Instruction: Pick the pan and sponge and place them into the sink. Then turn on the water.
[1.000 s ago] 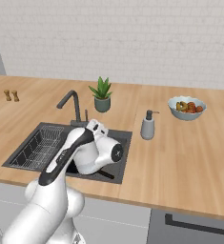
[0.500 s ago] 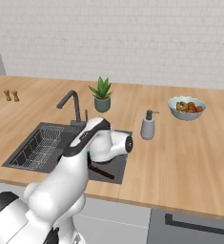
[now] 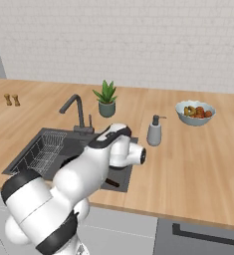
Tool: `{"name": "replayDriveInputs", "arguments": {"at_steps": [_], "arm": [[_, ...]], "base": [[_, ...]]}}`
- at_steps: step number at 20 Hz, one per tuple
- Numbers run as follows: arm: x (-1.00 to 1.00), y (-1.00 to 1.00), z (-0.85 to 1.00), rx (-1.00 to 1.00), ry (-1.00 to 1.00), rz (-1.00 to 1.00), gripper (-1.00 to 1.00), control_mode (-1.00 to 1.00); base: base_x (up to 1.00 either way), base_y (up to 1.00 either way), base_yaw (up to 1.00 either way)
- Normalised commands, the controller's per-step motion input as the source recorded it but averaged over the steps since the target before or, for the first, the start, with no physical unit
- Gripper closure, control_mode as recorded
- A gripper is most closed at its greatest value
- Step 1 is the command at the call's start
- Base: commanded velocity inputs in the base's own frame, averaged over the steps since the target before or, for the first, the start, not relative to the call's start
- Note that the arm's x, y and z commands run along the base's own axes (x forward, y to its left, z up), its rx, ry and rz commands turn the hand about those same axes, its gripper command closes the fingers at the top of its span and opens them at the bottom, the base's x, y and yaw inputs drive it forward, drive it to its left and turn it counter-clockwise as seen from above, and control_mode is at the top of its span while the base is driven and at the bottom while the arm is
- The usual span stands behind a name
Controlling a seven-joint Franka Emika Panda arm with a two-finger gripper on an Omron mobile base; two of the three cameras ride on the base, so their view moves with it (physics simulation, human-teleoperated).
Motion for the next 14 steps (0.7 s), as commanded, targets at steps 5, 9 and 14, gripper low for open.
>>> {"name": "replayDriveInputs", "arguments": {"at_steps": [5,9,14], "arm": [[0.25,0.03,-0.1,0.02,0.0,-0.01,-1.0,-1.0],[0.24,0.1,-0.01,0.0,0.0,-0.07,-1.0,-1.0],[0.2,0.1,-0.04,0.0,-0.01,-0.09,-1.0,-1.0]], "base": [[0.0,0.0,0.0],[0.0,0.0,0.0],[0.0,0.0,0.0]]}}
